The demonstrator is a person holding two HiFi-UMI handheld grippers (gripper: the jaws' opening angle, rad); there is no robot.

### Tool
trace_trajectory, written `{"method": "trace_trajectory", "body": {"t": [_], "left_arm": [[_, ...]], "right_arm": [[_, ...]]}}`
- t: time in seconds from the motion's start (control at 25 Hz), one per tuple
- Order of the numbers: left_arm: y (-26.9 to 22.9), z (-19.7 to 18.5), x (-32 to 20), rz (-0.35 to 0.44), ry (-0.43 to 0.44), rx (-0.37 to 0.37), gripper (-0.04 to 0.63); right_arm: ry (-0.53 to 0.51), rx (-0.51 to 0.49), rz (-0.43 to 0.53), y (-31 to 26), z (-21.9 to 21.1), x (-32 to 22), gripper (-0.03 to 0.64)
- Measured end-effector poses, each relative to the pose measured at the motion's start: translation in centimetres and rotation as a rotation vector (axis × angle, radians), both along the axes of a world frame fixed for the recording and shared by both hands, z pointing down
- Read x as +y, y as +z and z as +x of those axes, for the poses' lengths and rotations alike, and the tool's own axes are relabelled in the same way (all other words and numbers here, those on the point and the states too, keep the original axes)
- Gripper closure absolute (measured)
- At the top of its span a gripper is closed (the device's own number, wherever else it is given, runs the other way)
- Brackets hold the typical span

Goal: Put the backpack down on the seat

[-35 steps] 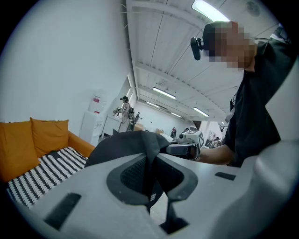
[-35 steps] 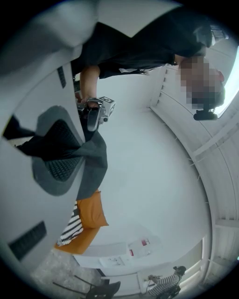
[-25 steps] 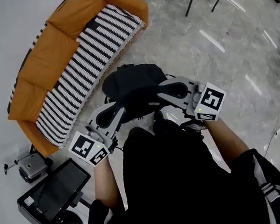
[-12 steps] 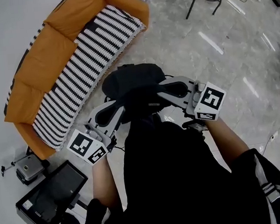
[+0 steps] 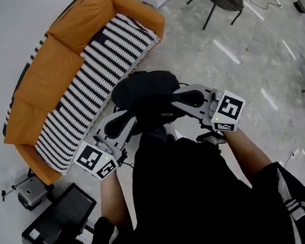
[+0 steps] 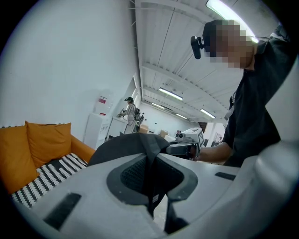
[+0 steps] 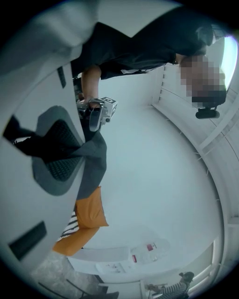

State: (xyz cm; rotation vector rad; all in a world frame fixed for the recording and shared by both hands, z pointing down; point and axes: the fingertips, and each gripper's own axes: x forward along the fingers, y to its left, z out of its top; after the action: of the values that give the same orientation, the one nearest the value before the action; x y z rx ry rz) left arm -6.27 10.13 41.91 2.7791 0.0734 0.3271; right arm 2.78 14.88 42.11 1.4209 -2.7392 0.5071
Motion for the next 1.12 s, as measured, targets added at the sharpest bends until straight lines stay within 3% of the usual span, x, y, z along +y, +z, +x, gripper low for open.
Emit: {"method": "trace_trajectory", "body": {"t": [0.72,1.12], "left_arm": [[-1.1,2.3,-14.5,0.030,0.025,0.039,0.546],[-2.2,3.7,-19.6,0.048,-0.011,0.066,0.546]], "right_arm": [[0.041,0.027,0.024,-0.9,2.4,-14.6,0.574],[0.033,0.022,0.035,-1.7,3.6,-19.3,0.574]]}}
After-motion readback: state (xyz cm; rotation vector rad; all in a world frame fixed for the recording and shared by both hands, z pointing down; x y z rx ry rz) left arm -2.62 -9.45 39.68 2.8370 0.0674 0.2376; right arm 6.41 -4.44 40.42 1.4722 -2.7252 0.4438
